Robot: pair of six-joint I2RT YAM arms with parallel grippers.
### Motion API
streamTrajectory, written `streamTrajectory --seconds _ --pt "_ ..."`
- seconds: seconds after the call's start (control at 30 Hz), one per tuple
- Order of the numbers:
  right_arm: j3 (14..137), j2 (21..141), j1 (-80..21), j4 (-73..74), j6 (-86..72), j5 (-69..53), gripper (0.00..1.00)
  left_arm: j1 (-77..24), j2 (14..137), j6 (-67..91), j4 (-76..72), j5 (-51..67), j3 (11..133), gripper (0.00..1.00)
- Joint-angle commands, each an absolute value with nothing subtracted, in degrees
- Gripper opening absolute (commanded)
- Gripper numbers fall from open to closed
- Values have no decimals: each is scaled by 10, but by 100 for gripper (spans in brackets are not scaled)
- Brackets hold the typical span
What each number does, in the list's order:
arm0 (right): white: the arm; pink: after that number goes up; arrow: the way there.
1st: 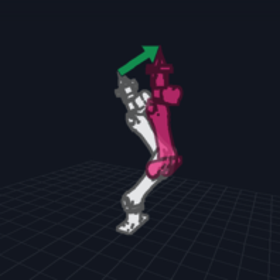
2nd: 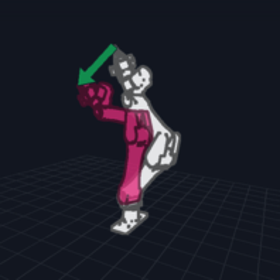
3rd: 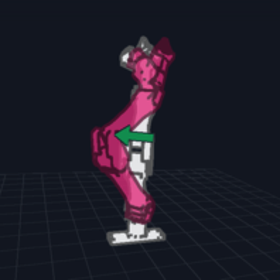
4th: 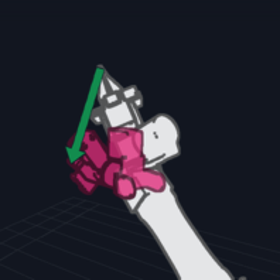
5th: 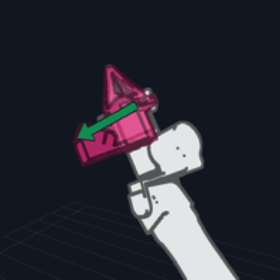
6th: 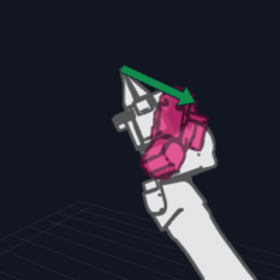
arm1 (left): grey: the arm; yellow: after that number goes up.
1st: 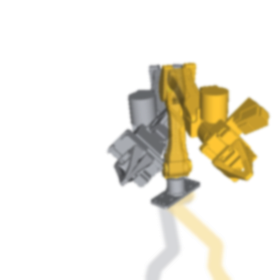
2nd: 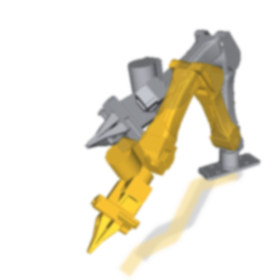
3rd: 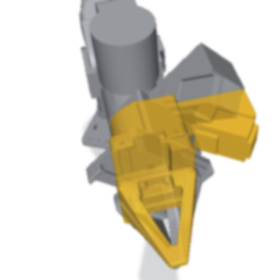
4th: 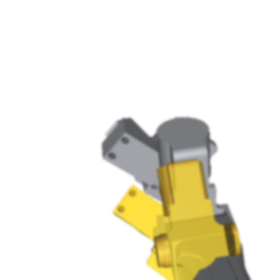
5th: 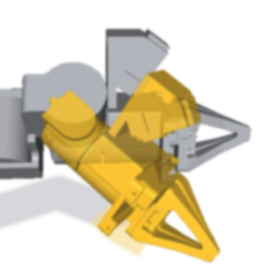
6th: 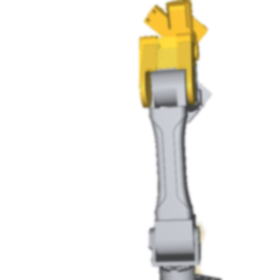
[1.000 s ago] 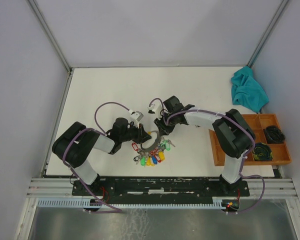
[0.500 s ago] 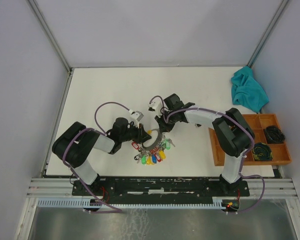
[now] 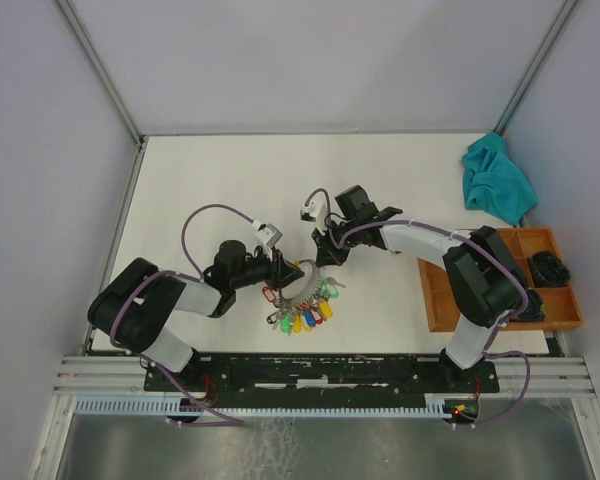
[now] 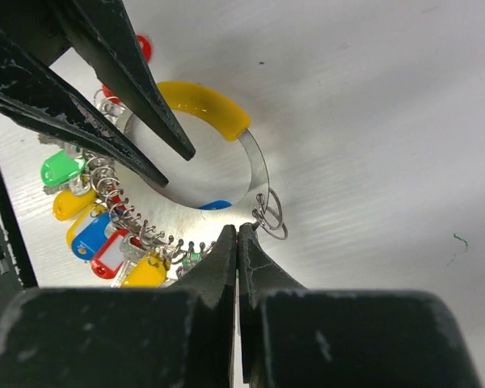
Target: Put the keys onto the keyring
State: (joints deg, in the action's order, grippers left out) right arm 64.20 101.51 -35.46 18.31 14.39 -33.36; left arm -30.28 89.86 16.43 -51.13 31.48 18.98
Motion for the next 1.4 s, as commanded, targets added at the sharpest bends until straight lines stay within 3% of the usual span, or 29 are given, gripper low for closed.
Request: streamTrajectory --seconds 0.0,0.2,0.43,0.6,0.7,0.93,1.37 --pt "623 969 -352 130 145 -407 1 -301 850 99 -603 353 173 30" --pt "606 961 -351 110 151 -414 1 -301 856 85 -657 358 169 30" --pt "564 970 -351 97 79 -332 3 -299 879 102 -577 331 193 31" --pt "533 982 -356 77 25 -300 9 -301 884 127 -522 317 189 31" --pt "529 979 -357 80 20 -297 21 -308 877 142 -504 305 182 31" --pt "583 940 -353 204 129 -240 42 -346 890 133 -443 270 194 30" --pt "670 1007 -335 285 267 -309 44 -346 906 98 -397 241 209 30"
